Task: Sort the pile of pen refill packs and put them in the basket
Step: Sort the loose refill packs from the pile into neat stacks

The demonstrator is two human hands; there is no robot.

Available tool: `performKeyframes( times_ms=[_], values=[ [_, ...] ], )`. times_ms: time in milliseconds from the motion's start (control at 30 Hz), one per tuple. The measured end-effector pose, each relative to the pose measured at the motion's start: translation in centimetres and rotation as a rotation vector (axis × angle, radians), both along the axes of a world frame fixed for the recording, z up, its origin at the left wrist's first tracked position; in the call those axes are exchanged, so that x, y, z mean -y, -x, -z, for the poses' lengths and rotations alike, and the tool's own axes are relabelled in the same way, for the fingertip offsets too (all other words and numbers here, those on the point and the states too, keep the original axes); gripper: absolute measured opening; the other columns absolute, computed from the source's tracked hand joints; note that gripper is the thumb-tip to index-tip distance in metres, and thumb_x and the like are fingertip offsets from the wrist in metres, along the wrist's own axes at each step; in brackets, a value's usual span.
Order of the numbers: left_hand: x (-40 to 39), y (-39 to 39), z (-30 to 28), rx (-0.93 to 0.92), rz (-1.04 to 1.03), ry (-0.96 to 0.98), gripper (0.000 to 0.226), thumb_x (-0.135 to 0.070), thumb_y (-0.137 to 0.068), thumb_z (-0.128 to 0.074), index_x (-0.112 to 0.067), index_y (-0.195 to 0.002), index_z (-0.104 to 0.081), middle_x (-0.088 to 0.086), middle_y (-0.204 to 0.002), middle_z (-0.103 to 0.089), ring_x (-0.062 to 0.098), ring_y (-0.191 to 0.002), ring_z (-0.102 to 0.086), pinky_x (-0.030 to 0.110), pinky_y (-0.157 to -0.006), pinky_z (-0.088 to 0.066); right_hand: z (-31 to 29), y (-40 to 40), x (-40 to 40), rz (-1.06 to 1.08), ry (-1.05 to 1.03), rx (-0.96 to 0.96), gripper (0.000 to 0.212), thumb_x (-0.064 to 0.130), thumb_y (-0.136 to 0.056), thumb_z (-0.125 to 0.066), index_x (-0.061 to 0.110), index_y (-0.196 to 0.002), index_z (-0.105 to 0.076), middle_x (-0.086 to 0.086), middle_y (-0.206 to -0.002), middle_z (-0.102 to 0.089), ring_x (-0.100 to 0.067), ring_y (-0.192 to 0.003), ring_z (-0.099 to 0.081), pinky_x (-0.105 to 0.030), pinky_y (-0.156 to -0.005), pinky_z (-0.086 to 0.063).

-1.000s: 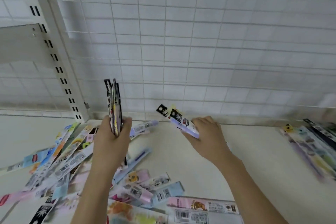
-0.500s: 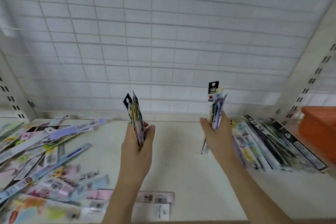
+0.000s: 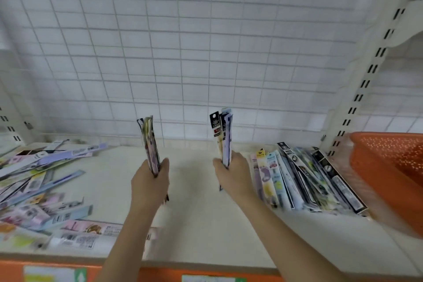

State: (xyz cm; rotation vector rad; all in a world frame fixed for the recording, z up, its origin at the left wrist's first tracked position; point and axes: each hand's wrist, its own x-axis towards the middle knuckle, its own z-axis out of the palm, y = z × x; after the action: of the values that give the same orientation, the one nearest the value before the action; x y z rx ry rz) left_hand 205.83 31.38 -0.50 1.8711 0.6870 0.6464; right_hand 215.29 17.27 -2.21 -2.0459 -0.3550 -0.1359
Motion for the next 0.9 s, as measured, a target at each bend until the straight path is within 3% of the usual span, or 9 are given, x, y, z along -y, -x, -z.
performKeyframes(
  times_ms=[67, 167, 267, 367, 500, 533, 600, 767, 900],
  values=[
    [1.4, -0.4, -0.6, 0.003, 0.033, -0.019, 0.034, -0.028, -0.094, -0.047, -0.004, -0.071, -0.047, 0.021, -0.071, -0.061, 0.032, -0.068, -0.06, 0.032, -0.058, -0.041, -1.2, -0.2, 1.0, 0.044, 0.046, 0.027, 0.04, 0.022, -0.082, -0.054, 0.02, -0.05, -0.03, -0.007, -0.063, -0.04, -0.021, -0.051, -0.04, -0.025, -0.046, -0.031],
    [4.1, -1.3, -1.7, -0.036, 0.105, -0.093, 0.04, -0.026, -0.095, -0.045, -0.013, -0.059, -0.031, 0.005, -0.055, -0.042, 0.021, -0.051, -0.04, 0.03, -0.053, -0.03, -3.7, -0.6, 3.9, 0.049, 0.016, -0.054, 0.033, 0.025, -0.083, -0.053, 0.018, -0.054, -0.037, -0.004, -0.063, -0.044, -0.02, -0.051, -0.045, -0.025, -0.048, -0.036],
    [7.0, -2.6, -2.5, -0.077, 0.224, -0.053, 0.04, -0.026, -0.094, -0.045, -0.016, -0.059, -0.028, 0.0, -0.055, -0.036, 0.016, -0.051, -0.035, 0.027, -0.052, -0.028, -6.5, -1.4, 8.2, 0.061, 0.054, -0.091, 0.023, 0.027, -0.084, -0.052, 0.013, -0.067, -0.045, -0.001, -0.061, -0.048, -0.015, -0.05, -0.045, -0.022, -0.046, -0.034],
    [9.9, -3.9, -3.1, -0.135, 0.342, -0.004, 0.037, -0.024, -0.092, -0.047, -0.016, -0.06, -0.031, -0.002, -0.056, -0.037, 0.015, -0.051, -0.036, 0.026, -0.052, -0.029, -8.1, -2.9, 12.7, 0.155, 0.232, -0.109, 0.024, 0.029, -0.085, -0.051, 0.007, -0.093, -0.049, -0.005, -0.077, -0.054, -0.016, -0.06, -0.05, -0.026, -0.053, -0.039],
    [12.7, -4.8, -3.0, -0.2, 0.446, 0.046, 0.031, -0.019, -0.087, -0.048, -0.016, -0.062, -0.029, -0.001, -0.055, -0.035, 0.015, -0.05, -0.032, 0.026, -0.051, -0.026, -9.0, -3.5, 16.6, 0.221, 0.674, -0.325, 0.042, 0.039, -0.088, -0.051, 0.004, -0.111, -0.046, -0.002, -0.081, -0.06, -0.013, -0.07, -0.058, -0.039, -0.094, -0.047],
    [13.2, -5.0, -2.9, -0.218, 0.468, 0.051, 0.03, -0.017, -0.085, -0.048, -0.016, -0.062, -0.029, -0.001, -0.056, -0.034, 0.015, -0.051, -0.031, 0.026, -0.052, -0.026, -8.9, -3.5, 17.1, 0.195, 0.758, -0.345, 0.038, 0.037, -0.088, -0.051, 0.003, -0.105, -0.048, -0.003, -0.081, -0.061, -0.012, -0.072, -0.058, -0.039, -0.095, -0.047],
    [14.0, -5.3, -2.8, -0.259, 0.5, 0.048, 0.028, -0.016, -0.084, -0.049, -0.016, -0.062, -0.031, -0.001, -0.056, -0.036, 0.016, -0.053, -0.032, 0.026, -0.053, -0.027, -8.5, -3.3, 17.5, 0.153, 0.814, -0.397, 0.033, 0.03, -0.087, -0.051, 0.001, -0.102, -0.047, -0.006, -0.074, -0.058, -0.014, -0.065, -0.054, -0.03, -0.073, -0.05],
    [14.8, -5.8, -2.9, -0.321, 0.55, 0.019, 0.04, -0.018, -0.082, -0.054, -0.019, -0.052, -0.028, -0.004, -0.051, -0.034, 0.013, -0.048, -0.031, 0.024, -0.049, -0.025, -6.8, -3.5, 17.5, 0.156, 0.825, -0.371, 0.061, 0.04, -0.081, -0.059, 0.004, -0.127, -0.041, -0.004, -0.086, -0.056, -0.02, -0.074, -0.058, -0.027, -0.057, -0.045],
    [14.5, -6.5, -2.6, -0.332, 0.52, 0.016, 0.012, -0.02, -0.083, -0.055, -0.015, -0.084, -0.044, -0.002, -0.071, -0.043, 0.01, -0.06, -0.041, 0.024, -0.05, -0.03, -7.0, -3.2, 17.6, 0.11, 0.865, -0.253, 0.07, 0.051, -0.089, -0.048, 0.019, -0.145, -0.021, -0.014, -0.118, -0.053, -0.026, -0.098, -0.061, -0.027, -0.07, -0.045]
  ],
)
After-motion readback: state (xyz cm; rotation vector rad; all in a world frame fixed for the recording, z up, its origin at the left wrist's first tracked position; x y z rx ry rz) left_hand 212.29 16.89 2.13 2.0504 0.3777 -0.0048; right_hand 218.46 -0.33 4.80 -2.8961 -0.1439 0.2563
